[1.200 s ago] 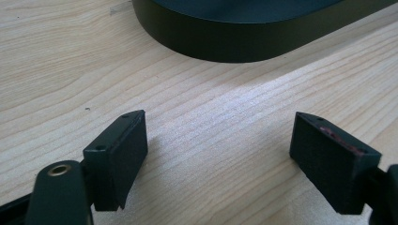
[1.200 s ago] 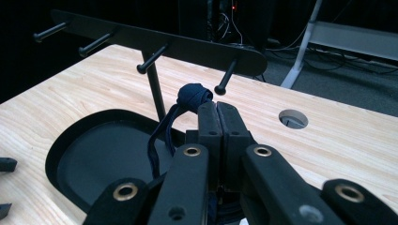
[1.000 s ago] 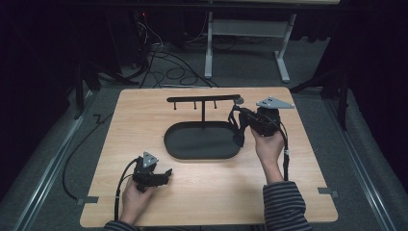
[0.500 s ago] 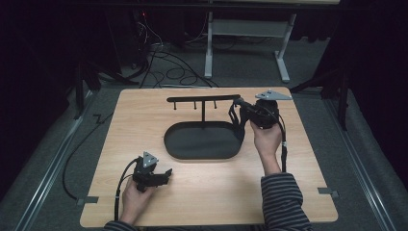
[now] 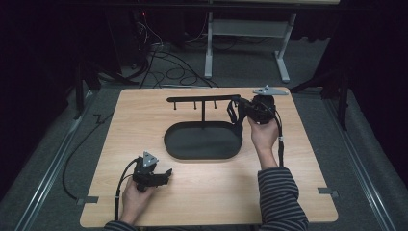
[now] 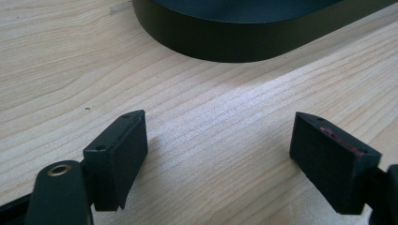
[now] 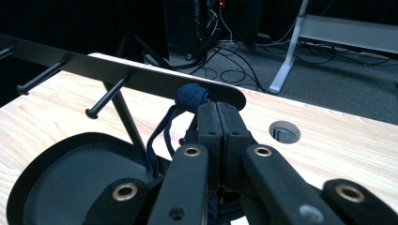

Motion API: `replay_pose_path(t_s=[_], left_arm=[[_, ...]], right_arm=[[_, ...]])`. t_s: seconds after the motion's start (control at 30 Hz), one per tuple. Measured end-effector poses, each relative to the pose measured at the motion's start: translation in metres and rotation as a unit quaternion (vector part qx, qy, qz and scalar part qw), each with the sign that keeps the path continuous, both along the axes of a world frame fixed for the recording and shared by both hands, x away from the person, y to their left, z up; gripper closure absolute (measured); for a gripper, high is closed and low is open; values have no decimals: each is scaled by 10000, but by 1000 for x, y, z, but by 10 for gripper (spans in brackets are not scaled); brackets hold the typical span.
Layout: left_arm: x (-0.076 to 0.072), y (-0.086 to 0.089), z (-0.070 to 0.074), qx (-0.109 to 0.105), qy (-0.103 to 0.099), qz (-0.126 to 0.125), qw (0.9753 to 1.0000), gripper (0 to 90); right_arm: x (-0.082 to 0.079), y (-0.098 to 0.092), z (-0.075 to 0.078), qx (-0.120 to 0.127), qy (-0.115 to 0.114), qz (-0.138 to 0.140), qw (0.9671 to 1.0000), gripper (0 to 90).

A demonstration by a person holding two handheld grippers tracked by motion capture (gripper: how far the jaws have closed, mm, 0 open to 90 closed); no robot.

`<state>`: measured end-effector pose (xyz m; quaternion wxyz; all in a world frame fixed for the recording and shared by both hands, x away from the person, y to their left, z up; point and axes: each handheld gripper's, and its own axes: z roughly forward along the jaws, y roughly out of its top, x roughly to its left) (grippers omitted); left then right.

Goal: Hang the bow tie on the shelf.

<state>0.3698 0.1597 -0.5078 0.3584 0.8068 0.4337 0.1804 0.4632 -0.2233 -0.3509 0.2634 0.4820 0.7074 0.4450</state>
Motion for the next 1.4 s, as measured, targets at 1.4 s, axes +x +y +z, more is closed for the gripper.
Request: replay_pose_path(t_s=[1.4], left_arm=[[0, 0, 0, 2, 0, -6, 10000, 200]], right_arm=[[3, 1, -9, -128, 204, -60, 9997, 794]])
